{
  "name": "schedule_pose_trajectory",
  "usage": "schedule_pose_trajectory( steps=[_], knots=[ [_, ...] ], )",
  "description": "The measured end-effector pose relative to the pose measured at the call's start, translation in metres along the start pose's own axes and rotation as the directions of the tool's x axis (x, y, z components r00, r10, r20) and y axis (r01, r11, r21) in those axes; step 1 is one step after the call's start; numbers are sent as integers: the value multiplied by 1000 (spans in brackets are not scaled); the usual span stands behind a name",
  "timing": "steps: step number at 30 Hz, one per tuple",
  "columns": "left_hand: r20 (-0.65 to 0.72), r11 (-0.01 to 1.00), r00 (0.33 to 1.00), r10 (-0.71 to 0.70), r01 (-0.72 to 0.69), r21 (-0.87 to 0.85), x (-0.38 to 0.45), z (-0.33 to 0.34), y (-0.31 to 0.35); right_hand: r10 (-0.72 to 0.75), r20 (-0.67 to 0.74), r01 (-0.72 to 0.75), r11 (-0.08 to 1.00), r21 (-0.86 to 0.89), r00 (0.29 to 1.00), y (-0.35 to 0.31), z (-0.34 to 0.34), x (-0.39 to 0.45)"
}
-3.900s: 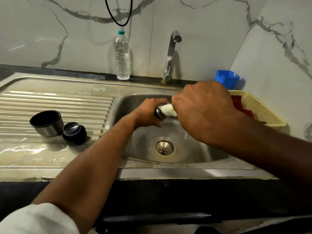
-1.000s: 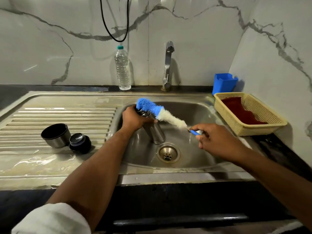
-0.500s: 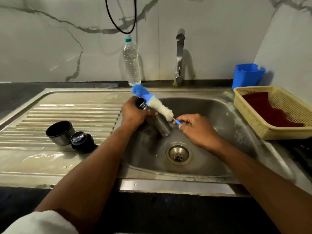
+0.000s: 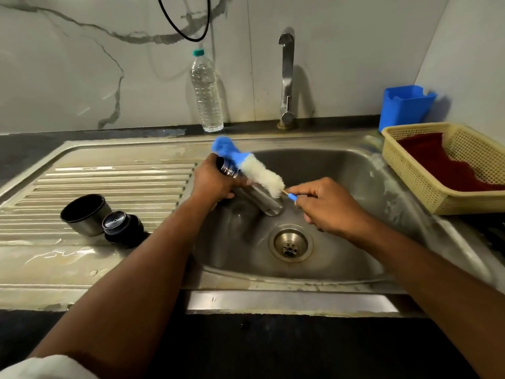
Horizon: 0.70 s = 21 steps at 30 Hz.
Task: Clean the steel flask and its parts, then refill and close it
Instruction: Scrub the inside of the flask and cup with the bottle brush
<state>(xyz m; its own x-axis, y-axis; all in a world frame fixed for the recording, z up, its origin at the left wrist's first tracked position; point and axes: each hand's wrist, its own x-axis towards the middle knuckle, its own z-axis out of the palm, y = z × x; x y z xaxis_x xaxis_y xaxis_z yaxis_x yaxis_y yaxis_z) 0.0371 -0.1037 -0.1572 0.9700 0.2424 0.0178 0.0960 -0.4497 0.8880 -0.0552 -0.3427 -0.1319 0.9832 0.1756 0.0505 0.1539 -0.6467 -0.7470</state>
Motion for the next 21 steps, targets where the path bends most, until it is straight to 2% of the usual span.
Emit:
schedule_pose_trajectory(
  steps=[1,3,5,7,9,11,13,15,18,20,21],
  knots=[
    [11,1000,1000,-5,5,11,0,0,-1,-1,1,1,1000,1,1000,-1,0,1],
    [42,997,999,-2,-2,82,-1,0,0,57,-12,-58,989,-134,998,8,0,5],
    [67,984,998,5,-17,178,-2,3,1,169,-24,-165,913,-373,985,17,-7,5],
    [83,974,996,12,-30,222,-3,5,2,242,-33,-225,834,-504,970,23,-14,1],
    [97,966,995,39,-62,250,-3,7,1,178,-35,-175,880,-441,983,21,-18,-2],
    [103,974,994,35,-57,218,-2,8,-2,61,9,-57,972,-230,998,13,-16,-4],
    [94,986,996,-11,-5,168,-1,8,-4,24,59,-20,998,-58,998,6,-14,-3],
    [89,990,995,-45,33,138,-1,9,-4,103,65,-97,990,-100,993,12,-16,-1],
    [87,990,994,-65,53,127,1,10,-3,244,21,-226,922,-313,969,25,-24,-1],
    [82,992,994,-73,63,113,2,11,-5,219,10,-202,917,-344,976,24,-24,-2],
    [78,992,994,-76,67,109,5,10,-7,166,30,-151,948,-280,986,22,-21,0]
  ],
)
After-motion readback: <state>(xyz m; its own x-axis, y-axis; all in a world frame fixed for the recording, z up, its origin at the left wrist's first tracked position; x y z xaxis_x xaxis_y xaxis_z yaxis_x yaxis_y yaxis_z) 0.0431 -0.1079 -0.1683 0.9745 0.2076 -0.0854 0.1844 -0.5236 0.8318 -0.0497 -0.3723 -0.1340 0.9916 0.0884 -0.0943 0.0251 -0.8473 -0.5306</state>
